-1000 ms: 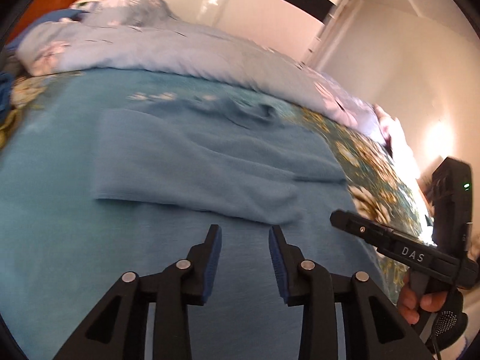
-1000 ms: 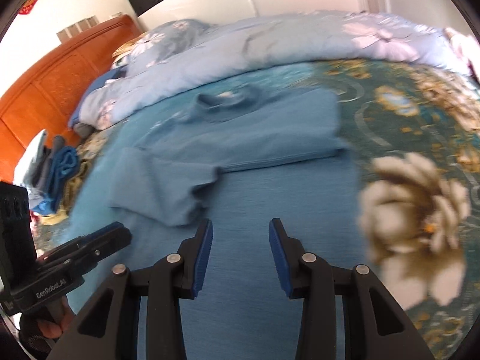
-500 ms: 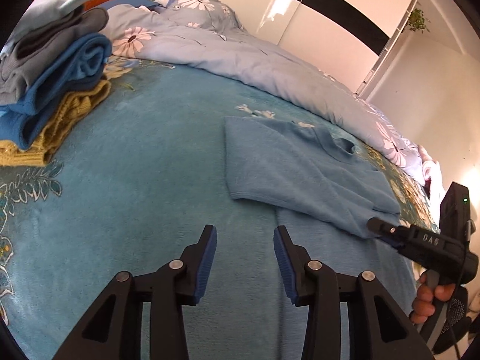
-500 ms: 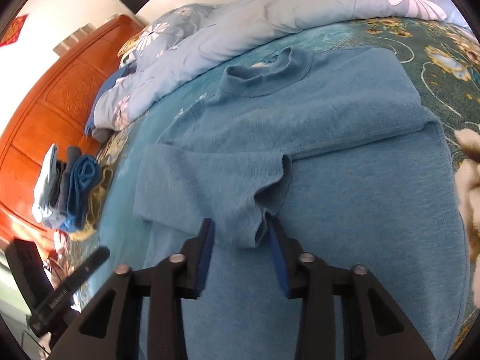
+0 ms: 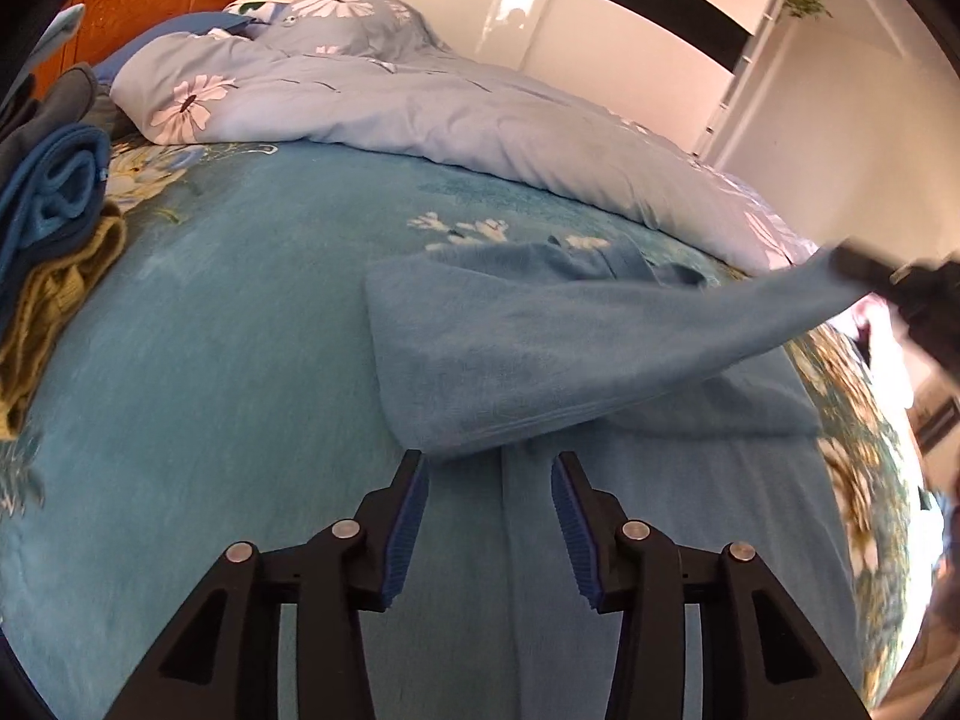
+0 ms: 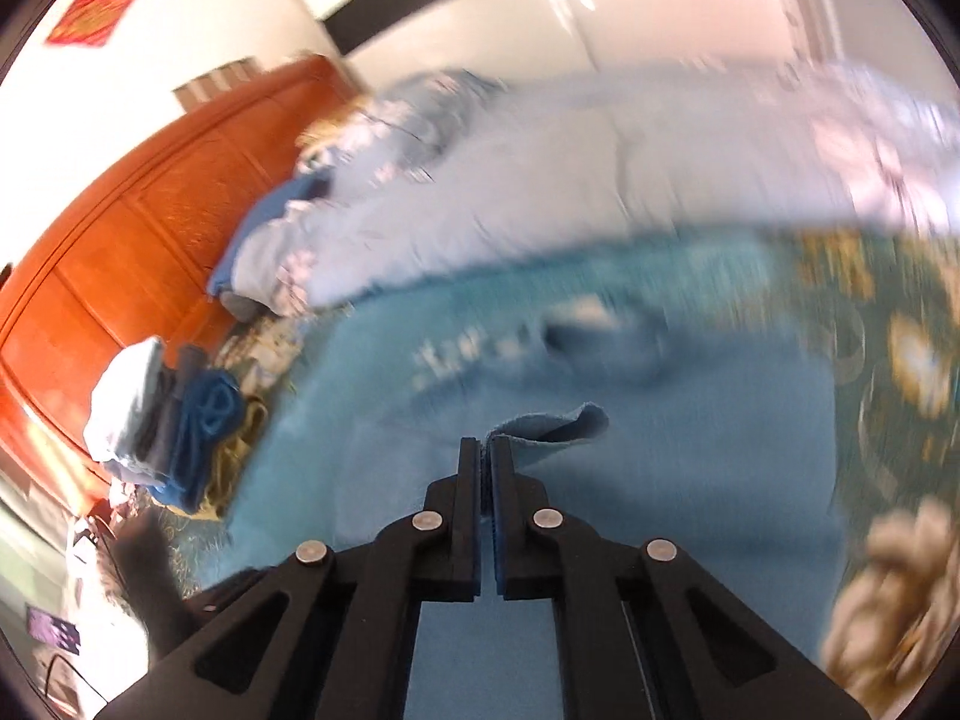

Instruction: Fold clothes

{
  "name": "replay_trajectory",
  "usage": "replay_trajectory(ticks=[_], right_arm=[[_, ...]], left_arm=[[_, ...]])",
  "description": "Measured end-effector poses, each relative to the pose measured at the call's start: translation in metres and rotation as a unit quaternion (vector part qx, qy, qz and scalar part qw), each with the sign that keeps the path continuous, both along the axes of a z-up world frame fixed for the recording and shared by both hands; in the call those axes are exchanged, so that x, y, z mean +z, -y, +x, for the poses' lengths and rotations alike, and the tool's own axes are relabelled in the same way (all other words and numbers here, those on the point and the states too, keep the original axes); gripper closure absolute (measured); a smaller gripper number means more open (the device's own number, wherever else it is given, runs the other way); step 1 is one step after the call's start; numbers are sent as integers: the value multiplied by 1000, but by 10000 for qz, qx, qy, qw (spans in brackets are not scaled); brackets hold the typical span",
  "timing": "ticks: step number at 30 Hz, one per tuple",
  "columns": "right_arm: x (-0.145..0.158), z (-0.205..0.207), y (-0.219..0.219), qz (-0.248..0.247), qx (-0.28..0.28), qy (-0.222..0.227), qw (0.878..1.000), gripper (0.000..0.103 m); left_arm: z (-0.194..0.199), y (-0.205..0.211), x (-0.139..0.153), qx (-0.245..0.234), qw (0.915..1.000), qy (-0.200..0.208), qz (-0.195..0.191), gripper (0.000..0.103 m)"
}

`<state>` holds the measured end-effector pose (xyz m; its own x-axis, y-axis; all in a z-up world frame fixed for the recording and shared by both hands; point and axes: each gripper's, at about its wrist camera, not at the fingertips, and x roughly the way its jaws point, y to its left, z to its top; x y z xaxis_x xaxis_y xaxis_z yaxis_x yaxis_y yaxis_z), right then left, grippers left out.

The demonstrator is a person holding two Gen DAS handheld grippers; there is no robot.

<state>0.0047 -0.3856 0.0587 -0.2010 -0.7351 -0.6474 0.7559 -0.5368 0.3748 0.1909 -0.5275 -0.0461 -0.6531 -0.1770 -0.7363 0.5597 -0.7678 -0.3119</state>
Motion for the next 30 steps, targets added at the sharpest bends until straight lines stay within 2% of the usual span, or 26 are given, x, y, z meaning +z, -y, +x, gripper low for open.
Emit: replay_trajectory(ticks=[5,9,11,13,15,19,22,25,30], right_arm=[[40,-12,14,128,65,-821,9965,100],[40,-32,5,358,-132,-1049,9938,100],[33,-46,-5,496,-323,-1070,9925,100],[24,-60,-16,606,-515,-1022,9916,100],[11,-77,-32,665,-729,-796,9919,100],[-16,-97,-52,829,-1014,-443,9904,100],[-22,-101,-58,780,-1061,-292,9909,100],[-15,-99,-54,652,-994,-317,9924,100],[10,-84,-42,444,-750,-578,9945,100]], left_arm=[[-20,12,-2,215,9998,25,-16,55],[-28,25,-3,426,9981,-215,391,49],[-29,28,-3,503,9967,-300,558,48],[-32,28,-4,678,9968,-138,408,48],[-34,28,-7,744,9963,-76,426,48],[-33,24,-12,566,9961,-169,652,48],[-37,7,-4,180,9990,-231,330,46],[-49,-6,-3,-222,9996,-169,58,43],[-77,-12,-10,-342,9986,290,-278,43]])
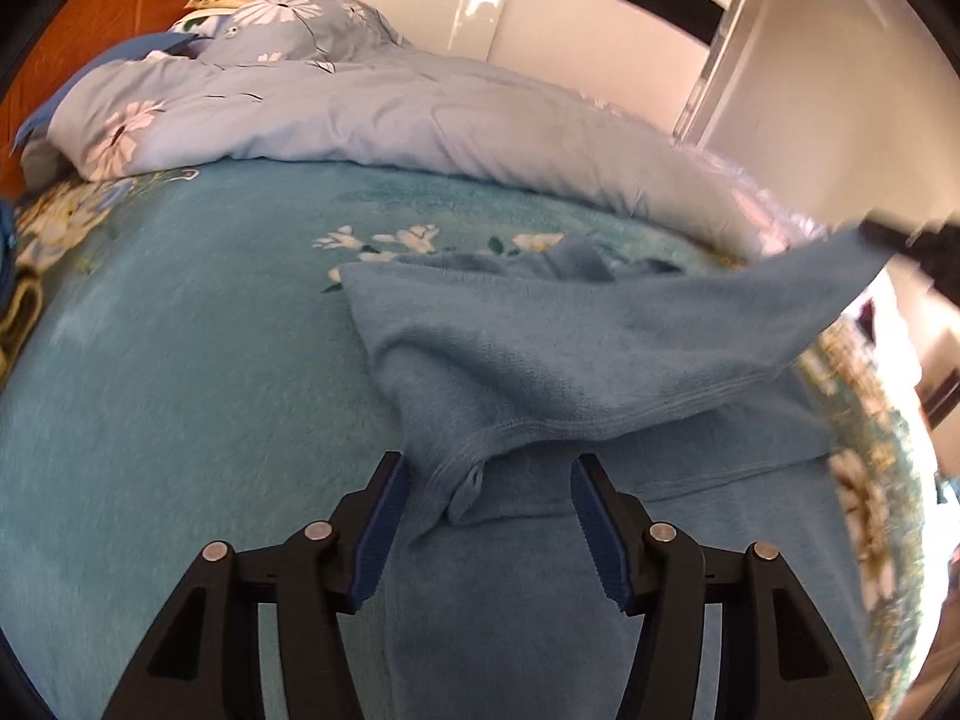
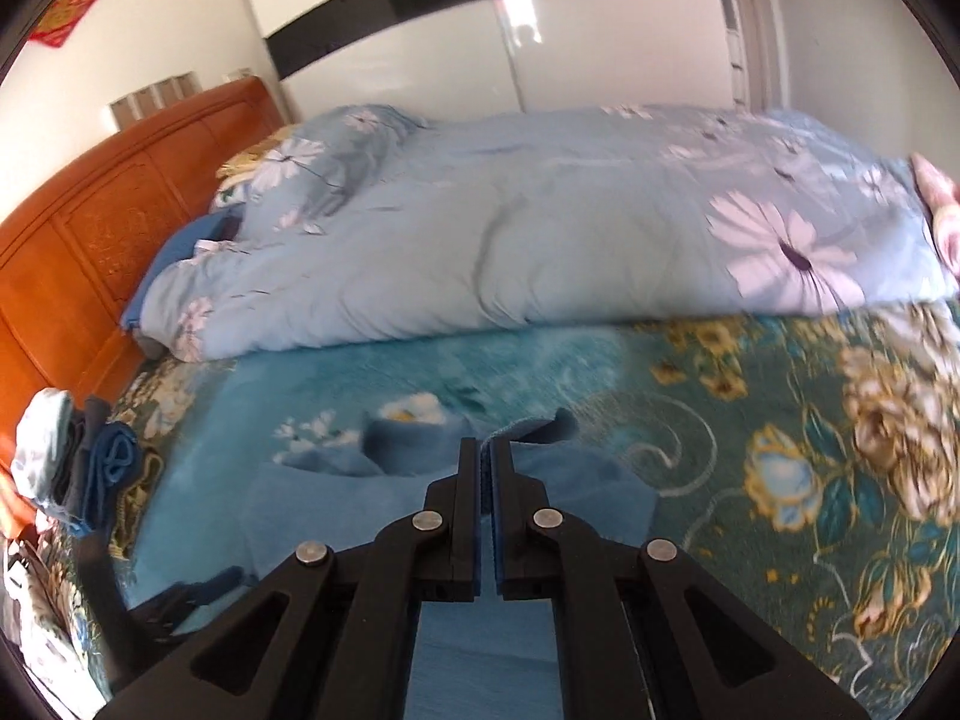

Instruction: Fold clothes

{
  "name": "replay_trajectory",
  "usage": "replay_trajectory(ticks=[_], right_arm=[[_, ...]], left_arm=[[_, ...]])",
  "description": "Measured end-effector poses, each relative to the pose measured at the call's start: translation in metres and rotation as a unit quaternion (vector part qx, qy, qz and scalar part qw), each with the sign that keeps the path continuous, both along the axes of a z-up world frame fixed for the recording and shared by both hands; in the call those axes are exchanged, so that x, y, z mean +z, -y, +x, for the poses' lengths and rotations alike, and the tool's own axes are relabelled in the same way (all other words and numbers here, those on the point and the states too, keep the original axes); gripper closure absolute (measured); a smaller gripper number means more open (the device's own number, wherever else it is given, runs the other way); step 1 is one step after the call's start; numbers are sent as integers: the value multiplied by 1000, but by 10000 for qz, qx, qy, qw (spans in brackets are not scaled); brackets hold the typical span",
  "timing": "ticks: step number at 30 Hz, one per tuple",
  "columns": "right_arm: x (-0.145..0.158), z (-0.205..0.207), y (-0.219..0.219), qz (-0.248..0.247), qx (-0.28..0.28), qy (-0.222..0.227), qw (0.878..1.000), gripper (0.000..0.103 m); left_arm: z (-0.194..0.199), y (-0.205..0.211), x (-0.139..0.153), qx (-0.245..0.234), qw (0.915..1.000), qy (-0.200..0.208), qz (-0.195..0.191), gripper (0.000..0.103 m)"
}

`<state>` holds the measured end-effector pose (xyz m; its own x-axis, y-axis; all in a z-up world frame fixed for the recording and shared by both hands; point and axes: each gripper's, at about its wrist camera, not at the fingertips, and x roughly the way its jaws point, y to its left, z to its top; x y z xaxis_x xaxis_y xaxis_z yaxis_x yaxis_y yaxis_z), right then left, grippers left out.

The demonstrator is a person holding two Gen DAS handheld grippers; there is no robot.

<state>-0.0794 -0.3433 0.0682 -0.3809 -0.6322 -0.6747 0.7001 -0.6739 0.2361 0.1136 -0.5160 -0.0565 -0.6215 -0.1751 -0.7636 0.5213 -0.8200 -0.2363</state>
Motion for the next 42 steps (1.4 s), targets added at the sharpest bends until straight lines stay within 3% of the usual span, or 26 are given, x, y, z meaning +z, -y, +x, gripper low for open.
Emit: replay_trajectory(ticks=[4,7,9,18,22,28,31,38,42], right_arm=[[12,6,4,-122,130,-86,9998,100],[8,6,4,-22,136,-164,9998,100],[-3,4,-1,19,97,-84,9999,100],[-105,6,-40,615,-173,891,9940,100],[-105,3,-38,612,-158,933,9936,100],[-40,-3,-18,165,78,271,9995,100],[-26,1,-20,-11,112,25,9999,100],[-103,-7,-41,657,-162,706,9952,100],[-117,-2,-50,747,-199,784,9939,100]], left_arm=[[-1,17,-4,474,9985,250,-127,43],[21,35,3,1087,9940,28,-143,43],[36,45,4,1303,9913,-190,64,41],[50,45,-12,1129,9931,-84,290,38],[47,45,-8,1156,9929,-83,269,38],[47,46,0,1209,9920,-289,229,38],[46,42,1,1126,9932,-266,142,38],[43,39,-8,975,9949,-95,221,38],[43,39,-8,948,9952,-69,221,38]])
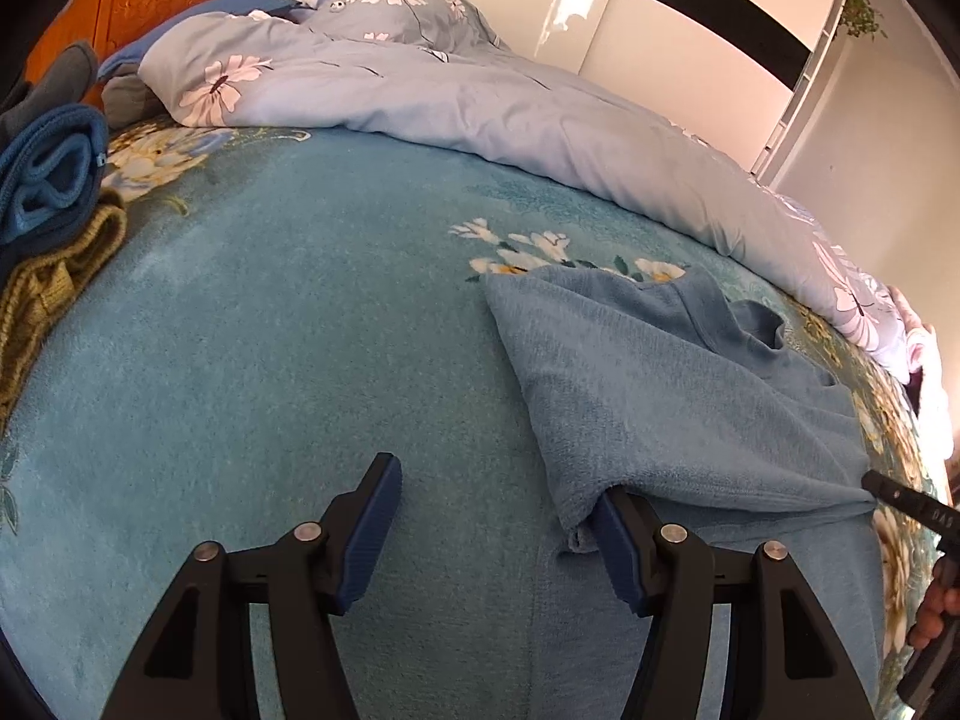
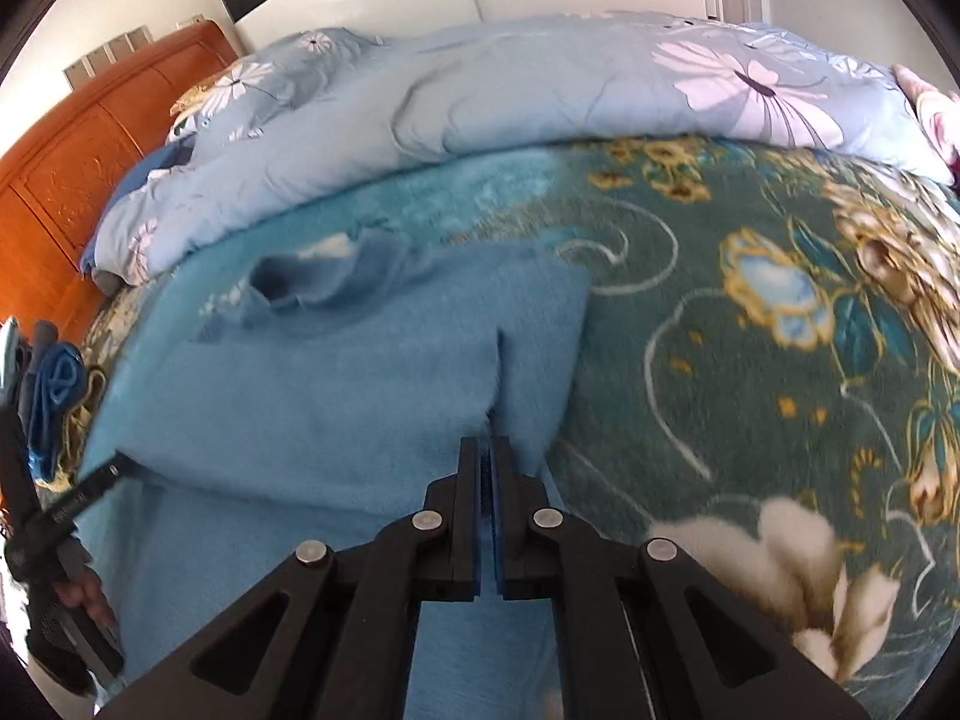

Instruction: Fold clothes

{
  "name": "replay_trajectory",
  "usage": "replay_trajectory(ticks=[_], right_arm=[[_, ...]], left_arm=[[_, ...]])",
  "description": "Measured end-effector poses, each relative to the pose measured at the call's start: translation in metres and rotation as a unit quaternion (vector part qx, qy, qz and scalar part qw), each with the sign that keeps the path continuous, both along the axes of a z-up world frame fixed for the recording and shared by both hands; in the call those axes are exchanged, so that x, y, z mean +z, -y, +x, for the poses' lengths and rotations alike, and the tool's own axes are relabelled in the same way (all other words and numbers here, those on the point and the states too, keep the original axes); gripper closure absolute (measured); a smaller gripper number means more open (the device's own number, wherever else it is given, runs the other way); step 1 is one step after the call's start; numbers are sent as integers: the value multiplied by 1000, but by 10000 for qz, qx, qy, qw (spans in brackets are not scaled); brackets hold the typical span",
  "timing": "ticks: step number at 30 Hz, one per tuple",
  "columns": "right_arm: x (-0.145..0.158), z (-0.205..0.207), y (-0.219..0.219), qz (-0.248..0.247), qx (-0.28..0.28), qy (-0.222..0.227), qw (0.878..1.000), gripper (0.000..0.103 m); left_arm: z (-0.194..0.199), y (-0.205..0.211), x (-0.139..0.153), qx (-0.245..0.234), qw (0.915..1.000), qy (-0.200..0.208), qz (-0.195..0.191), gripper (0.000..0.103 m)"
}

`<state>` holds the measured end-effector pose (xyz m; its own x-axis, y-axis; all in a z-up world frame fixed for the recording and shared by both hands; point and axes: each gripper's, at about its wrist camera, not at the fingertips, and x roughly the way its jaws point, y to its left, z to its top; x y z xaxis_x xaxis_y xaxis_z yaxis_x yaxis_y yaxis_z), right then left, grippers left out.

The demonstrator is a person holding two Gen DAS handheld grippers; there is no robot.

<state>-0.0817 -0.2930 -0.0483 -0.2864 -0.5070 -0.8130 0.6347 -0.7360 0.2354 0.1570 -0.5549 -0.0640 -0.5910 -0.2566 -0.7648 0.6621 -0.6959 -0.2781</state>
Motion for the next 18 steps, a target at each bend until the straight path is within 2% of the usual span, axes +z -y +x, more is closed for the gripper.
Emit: replay_trajectory(ticks=[6,9,11,15,18], right_arm=[[10,3,-8,-99,16,-143,9998,100],[20,-2,-4,-234,37,-216,9995,99],[20,-8,5,-172,34,-209,9996,96],[12,-20,20,-96,13,-133,9999,79],[8,-26,26,-84,14,-191,9998,74]], left_arm=[[7,-6,4,-267,9996,16,-25,37],[16,-12,10,-394,9992,4,-114,33],[25,-15,14,-391,9991,-54,-156,32],[49,-20,24,-281,9992,-174,-227,31],[67,-17,30,-74,9994,-298,-181,29]])
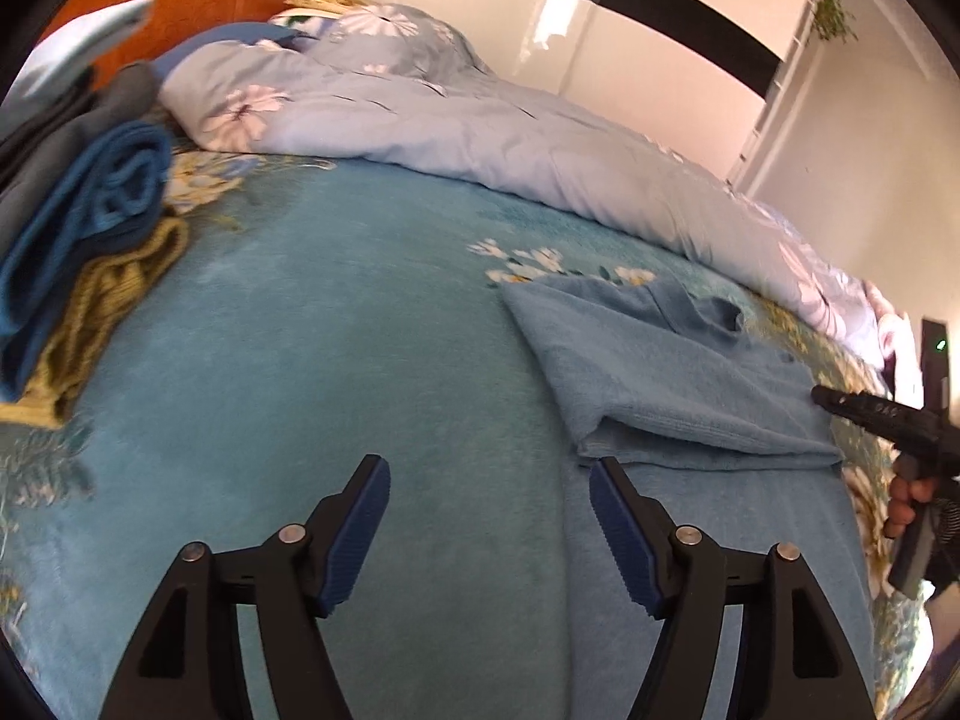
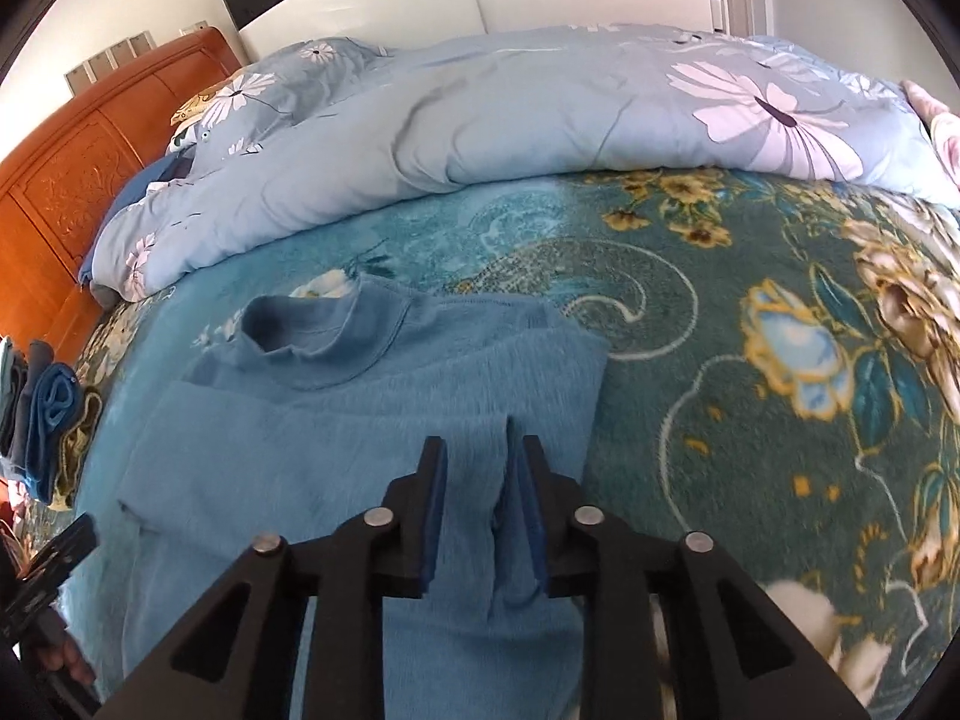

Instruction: Fold clothes

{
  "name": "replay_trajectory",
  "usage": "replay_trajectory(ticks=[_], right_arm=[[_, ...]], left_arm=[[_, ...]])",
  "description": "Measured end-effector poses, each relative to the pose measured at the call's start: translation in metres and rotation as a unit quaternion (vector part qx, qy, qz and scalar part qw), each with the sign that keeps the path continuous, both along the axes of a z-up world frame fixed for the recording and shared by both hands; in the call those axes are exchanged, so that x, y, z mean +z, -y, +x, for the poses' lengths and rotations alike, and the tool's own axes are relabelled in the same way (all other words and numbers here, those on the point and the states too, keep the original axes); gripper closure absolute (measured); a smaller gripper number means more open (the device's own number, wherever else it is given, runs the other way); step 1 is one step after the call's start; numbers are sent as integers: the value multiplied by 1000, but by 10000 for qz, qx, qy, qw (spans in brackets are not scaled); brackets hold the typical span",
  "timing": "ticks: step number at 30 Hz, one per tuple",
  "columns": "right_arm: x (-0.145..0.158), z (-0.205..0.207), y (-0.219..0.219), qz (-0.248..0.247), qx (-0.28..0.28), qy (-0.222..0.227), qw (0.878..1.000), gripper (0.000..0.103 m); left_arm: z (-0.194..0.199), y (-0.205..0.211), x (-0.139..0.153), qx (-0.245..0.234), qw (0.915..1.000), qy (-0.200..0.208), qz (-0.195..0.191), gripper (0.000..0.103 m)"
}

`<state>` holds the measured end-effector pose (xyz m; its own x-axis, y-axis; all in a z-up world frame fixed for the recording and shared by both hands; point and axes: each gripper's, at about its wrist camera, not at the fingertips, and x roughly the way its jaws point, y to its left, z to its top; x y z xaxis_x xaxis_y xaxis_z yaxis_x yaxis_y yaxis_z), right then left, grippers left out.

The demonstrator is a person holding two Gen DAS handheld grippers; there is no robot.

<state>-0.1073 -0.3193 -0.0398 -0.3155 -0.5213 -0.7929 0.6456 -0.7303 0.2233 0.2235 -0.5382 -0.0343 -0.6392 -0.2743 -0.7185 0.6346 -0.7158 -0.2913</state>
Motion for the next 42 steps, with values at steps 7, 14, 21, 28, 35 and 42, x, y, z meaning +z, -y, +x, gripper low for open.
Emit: replay_trajectory(ticks=[7,14,21,28,35,42], right_arm=[[-9,-10,4,-104,-5,183,9998,74],[-4,-1,6,-192,204,134,9995,96],[8,-2,11,53,274,-322,9991,102],[10,-25,4,-137,-59,-139,9998,102],[4,-10,3,-162,176,5,9997,100],[-8,-4,0,-6,155,77,9999,79]], left_arm=[[18,7,4,174,9998,-105,88,29],[19,6,-2,203,9995,-119,200,29],[19,7,-6,211,9996,-76,185,29],[18,8,-7,210,9996,-51,203,29],[19,9,-9,213,9995,-55,215,29],[19,6,-15,174,9995,-2,265,29]])
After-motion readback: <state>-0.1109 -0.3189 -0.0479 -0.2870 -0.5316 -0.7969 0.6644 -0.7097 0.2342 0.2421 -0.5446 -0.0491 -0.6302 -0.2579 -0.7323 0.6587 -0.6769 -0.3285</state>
